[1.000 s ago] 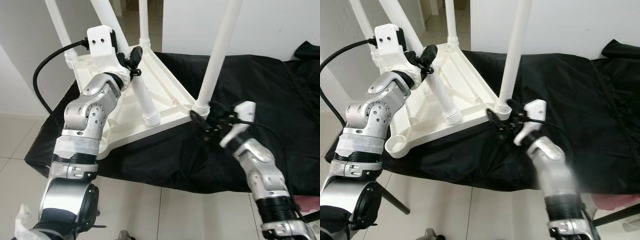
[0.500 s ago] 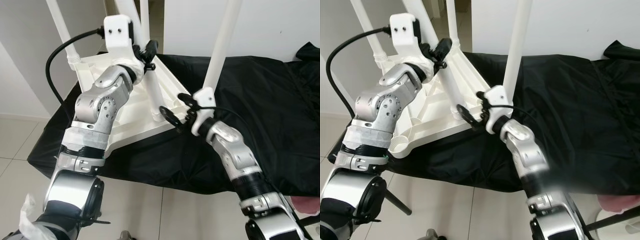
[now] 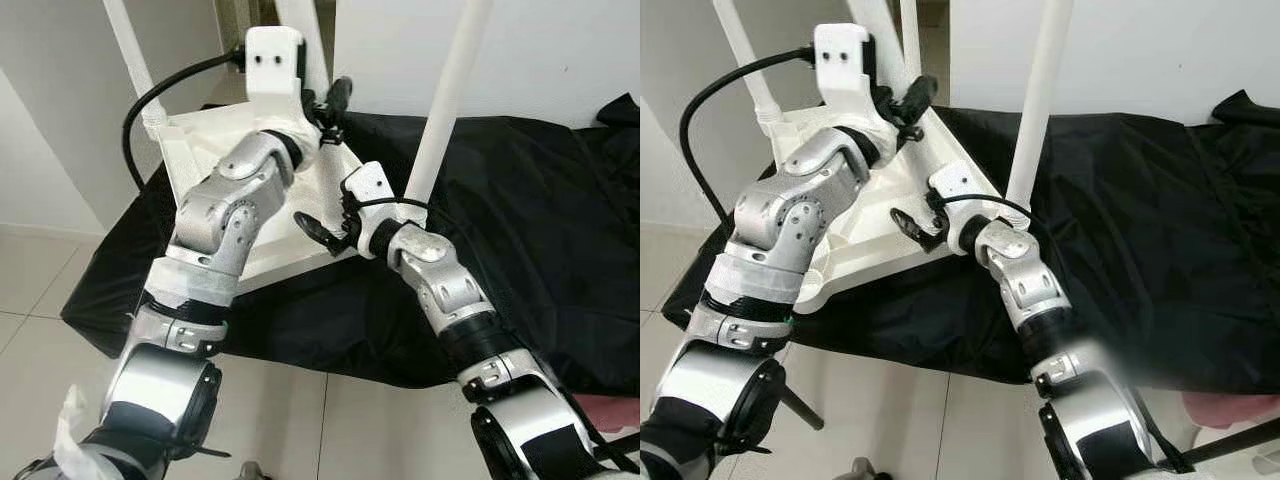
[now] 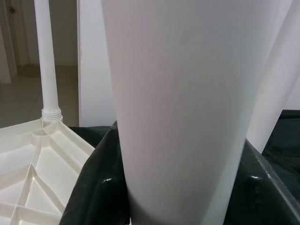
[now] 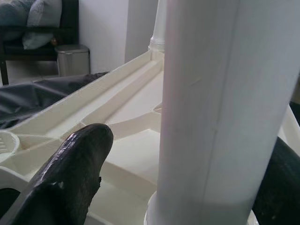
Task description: Building children table
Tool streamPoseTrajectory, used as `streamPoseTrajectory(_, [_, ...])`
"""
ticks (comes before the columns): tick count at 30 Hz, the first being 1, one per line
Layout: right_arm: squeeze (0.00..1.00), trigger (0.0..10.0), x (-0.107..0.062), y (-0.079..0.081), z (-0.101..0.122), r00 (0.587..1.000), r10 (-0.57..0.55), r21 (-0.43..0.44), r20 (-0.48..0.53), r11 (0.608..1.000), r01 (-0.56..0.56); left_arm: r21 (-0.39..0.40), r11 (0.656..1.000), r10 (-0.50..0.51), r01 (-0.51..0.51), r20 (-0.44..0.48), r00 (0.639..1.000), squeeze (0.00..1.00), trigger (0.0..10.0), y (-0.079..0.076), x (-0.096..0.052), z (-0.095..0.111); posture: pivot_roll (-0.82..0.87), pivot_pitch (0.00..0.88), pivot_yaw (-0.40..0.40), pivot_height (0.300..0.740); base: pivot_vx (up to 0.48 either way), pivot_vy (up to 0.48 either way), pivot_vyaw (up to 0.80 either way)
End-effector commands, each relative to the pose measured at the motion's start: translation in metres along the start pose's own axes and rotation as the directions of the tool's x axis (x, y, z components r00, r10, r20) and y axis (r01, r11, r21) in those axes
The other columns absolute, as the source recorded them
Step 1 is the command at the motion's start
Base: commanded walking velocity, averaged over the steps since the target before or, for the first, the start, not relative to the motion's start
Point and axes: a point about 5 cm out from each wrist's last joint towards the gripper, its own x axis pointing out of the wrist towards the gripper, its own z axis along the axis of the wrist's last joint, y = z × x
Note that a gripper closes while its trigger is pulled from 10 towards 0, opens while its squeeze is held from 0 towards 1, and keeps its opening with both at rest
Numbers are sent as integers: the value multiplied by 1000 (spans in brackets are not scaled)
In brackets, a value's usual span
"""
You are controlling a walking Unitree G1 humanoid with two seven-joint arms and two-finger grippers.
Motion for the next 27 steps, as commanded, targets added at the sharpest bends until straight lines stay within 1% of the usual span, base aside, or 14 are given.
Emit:
streamPoseTrajectory(1, [0,10000,4,3,0,1000,12,-23,-14,1000,-12,14,987,-160,160,13,987,0,10000,-12,0,4,29,1,34,740,0,0,0])
streamPoseTrajectory(6, [0,10000,14,-2,-3,997,-47,-20,-53,999,46,12,984,-180,180,12,984,0,10000,-19,1,3,30,0,46,740,0,0,0])
streamPoseTrajectory(13, [0,10000,18,-3,0,997,-59,-30,-39,998,58,10,982,-191,191,8,982,0,10000,-24,2,2,32,0,54,740,0,0,0])
streamPoseTrajectory(14, [0,5804,19,-4,2,997,-62,-32,-37,998,61,9,981,-193,193,7,981,0,10000,-25,2,1,30,0,57,740,0,0,0])
streamPoseTrajectory(15, [0,5804,19,-4,2,997,-62,-32,-37,998,61,9,981,-193,193,7,981,0,10000,-25,2,1,30,0,57,740,0,0,0])
streamPoseTrajectory(16, [0,3294,20,-5,3,997,-64,-30,-32,998,63,9,981,-193,193,6,981,0,10000,-25,3,1,29,0,58,740,0,0,0])
streamPoseTrajectory(17, [0,0,21,-6,4,998,-64,-37,-27,997,63,8,981,-194,194,5,981,0,10000,-25,3,0,29,0,58,740,0,0,0])
streamPoseTrajectory(27, [0,0,23,-4,5,998,-60,-42,-7,997,60,9,983,-184,184,-7,983,0,10000,-23,3,-4,24,0,53,740,0,0,0])
